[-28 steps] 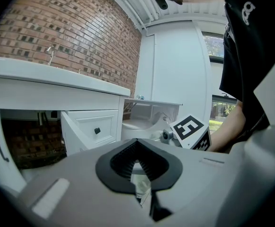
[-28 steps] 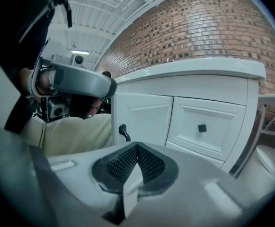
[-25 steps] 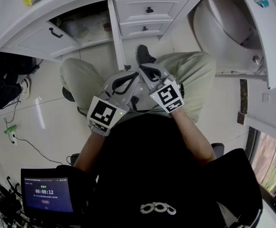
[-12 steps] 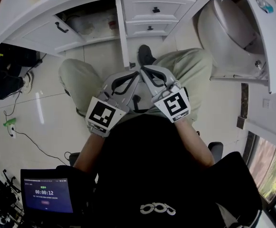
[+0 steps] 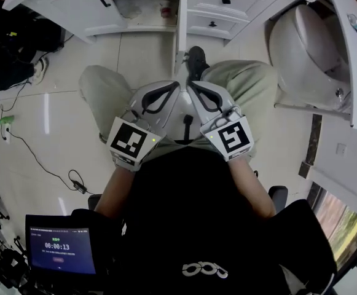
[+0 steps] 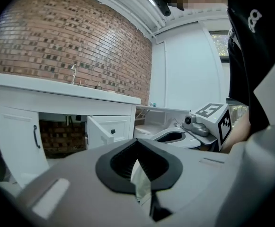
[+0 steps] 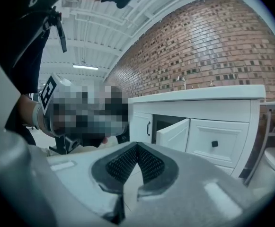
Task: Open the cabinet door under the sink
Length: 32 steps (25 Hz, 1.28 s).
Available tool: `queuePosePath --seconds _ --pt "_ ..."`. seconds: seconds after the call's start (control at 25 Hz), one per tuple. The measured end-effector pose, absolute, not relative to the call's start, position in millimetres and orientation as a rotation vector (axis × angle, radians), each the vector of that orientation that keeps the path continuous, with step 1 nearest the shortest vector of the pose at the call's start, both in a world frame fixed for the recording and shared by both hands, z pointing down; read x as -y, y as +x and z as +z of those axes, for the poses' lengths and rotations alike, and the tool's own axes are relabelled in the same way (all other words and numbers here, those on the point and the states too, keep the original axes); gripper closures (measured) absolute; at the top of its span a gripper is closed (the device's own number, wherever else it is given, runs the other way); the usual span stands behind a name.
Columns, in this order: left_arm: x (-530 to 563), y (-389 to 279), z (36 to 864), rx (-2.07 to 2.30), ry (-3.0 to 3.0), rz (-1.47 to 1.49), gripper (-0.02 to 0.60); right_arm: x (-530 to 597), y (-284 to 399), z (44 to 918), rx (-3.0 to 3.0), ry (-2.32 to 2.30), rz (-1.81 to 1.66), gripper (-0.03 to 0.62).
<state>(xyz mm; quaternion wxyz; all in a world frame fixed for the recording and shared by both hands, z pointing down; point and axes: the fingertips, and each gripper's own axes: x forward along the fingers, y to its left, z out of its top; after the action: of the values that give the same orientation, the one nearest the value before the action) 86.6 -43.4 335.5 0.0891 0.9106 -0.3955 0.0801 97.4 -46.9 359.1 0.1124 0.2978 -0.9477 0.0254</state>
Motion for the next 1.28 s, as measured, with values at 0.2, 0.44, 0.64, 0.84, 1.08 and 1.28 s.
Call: queuePosePath --seconds 0.2,0.44,0.64,0.84,1.08,1.28 --pt "-15.1 88.5 330.8 1.249 2.687 0.228 0.568 -4.4 97.4 353.7 2.819 0.834 0.131 0.603" --pt "-75.8 68.4 330.4 1.398 2.582 0.228 0.568 -65.2 90.4 343.8 2.865 0.750 0.110 0.602" --pt "-131.0 56.6 333.3 1.487 2.530 0.218 0.568 -112.8 84.8 336.4 2.899 0.666 0.127 0.602" --pt "-165.4 60.0 327.4 1.516 2.531 0.194 0.568 -152.7 82.1 332.1 2.912 0.616 0.111 0.602" --pt "-190.1 66.0 330.2 1.543 2.517 0.201 0.568 -176.3 94.2 335.9 2.904 0.602 0.146 0.603" --pt "-201.3 63.4 320.5 1.584 2.527 0.163 0.568 -189.5 91.1 330.2 2.911 0.569 0.101 0.602"
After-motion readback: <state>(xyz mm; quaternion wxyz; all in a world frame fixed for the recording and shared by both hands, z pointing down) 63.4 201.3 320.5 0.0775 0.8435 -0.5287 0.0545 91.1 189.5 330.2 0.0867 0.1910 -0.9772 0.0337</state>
